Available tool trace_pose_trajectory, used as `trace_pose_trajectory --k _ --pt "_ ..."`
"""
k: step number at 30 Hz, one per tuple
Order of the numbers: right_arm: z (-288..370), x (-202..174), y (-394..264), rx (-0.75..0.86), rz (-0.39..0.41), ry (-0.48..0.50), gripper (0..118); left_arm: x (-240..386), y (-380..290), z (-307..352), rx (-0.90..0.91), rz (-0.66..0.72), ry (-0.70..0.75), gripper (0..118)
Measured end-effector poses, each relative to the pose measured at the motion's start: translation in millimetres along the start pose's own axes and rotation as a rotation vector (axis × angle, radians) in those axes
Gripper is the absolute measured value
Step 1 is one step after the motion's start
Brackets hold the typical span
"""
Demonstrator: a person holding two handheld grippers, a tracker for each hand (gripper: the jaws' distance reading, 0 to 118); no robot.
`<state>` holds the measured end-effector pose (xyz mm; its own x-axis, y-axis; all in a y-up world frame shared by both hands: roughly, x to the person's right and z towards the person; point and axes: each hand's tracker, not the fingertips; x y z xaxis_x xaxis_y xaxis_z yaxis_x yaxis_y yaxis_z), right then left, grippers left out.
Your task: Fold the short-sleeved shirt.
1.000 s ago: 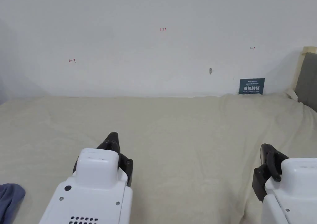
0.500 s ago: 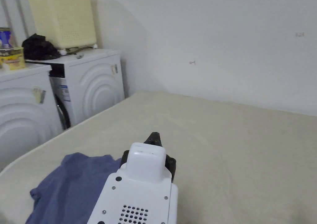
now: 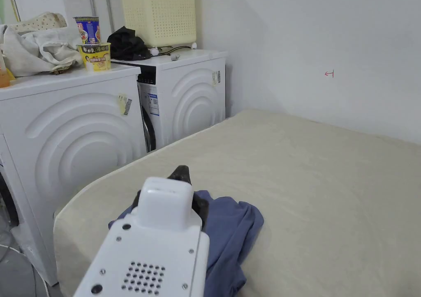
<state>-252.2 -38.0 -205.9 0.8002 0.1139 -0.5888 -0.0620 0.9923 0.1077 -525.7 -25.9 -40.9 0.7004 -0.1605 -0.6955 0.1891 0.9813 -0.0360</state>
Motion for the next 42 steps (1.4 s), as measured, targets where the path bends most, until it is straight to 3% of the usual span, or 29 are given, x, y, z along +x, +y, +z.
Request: trace_pose_trajectory --k 3,7,10,12,14,15,16,17,18,24,28,32,34,37,38,40,42 --pt "-5.2 10.4 -0.3 -0.013 0.0 -0.01 0 -16.6 6.4 -54.4 -0.117 0.009 -0.132 0" --pt "-15.8 22.7 -5.8 -0.081 -0.018 -0.009 0 -27.5 -16.5 -167.2 -0.601 0.01 -0.379 0" --pt "-22.6 29.6 -14.8 -0.138 -0.033 -0.017 0 -24.7 -67.5 -237.7 -0.881 0.059 -0.462 0" --pt "-26.6 34.1 -21.6 -0.167 -0.045 -0.022 0 -19.1 -97.3 -261.7 -1.001 0.003 -0.456 0" --pt "-30.4 38.8 -31.5 -0.191 -0.05 -0.027 0 -10.5 -122.4 -282.1 -0.996 -0.106 -0.396 0" --pt "-33.1 40.7 -36.0 -0.211 -0.046 -0.032 0 -8.3 -132.9 -288.2 -1.004 -0.137 -0.366 10" --pt "-36.1 42.5 -40.2 -0.234 -0.039 -0.038 0 -6.1 -141.9 -295.0 -1.012 -0.13 -0.36 37" --pt "-38.3 44.0 -44.2 -0.249 -0.034 -0.04 0 -4.4 -149.3 -302.5 -1.025 -0.112 -0.359 91" --pt "-39.9 45.4 -47.3 -0.261 -0.032 -0.04 0 -2.1 -156.0 -308.1 -1.065 -0.1 -0.37 118" --pt "-47.7 49.6 -62.9 -0.306 -0.024 -0.034 0 9.0 -176.6 -320.0 -1.132 -0.134 -0.433 115" --pt "-49.1 47.5 -70.3 -0.336 -0.033 -0.005 0 16.8 -207.5 -331.1 -1.261 -0.181 -0.382 115" --pt "-47.8 43.5 -76.2 -0.352 -0.015 0.032 0 12.0 -205.9 -324.5 -1.197 -0.117 -0.391 113" --pt "-48.1 41.1 -72.2 -0.362 -0.007 0.044 0 9.6 -199.2 -317.5 -1.176 -0.106 -0.398 93" --pt "-48.5 41.1 -71.0 -0.367 -0.024 0.056 0 16.1 -179.7 -306.9 -1.132 -0.109 -0.428 13" --pt "-48.5 41.5 -70.0 -0.368 -0.034 0.055 0 19.3 -175.6 -303.0 -1.115 -0.13 -0.444 3" --pt "-47.7 43.1 -67.3 -0.372 -0.057 0.05 0 21.4 -177.2 -295.0 -1.09 -0.239 -0.423 2" --pt "-45.5 46.0 -64.9 -0.372 -0.07 0.05 0 19.3 -178.0 -292.4 -1.106 -0.217 -0.442 2"
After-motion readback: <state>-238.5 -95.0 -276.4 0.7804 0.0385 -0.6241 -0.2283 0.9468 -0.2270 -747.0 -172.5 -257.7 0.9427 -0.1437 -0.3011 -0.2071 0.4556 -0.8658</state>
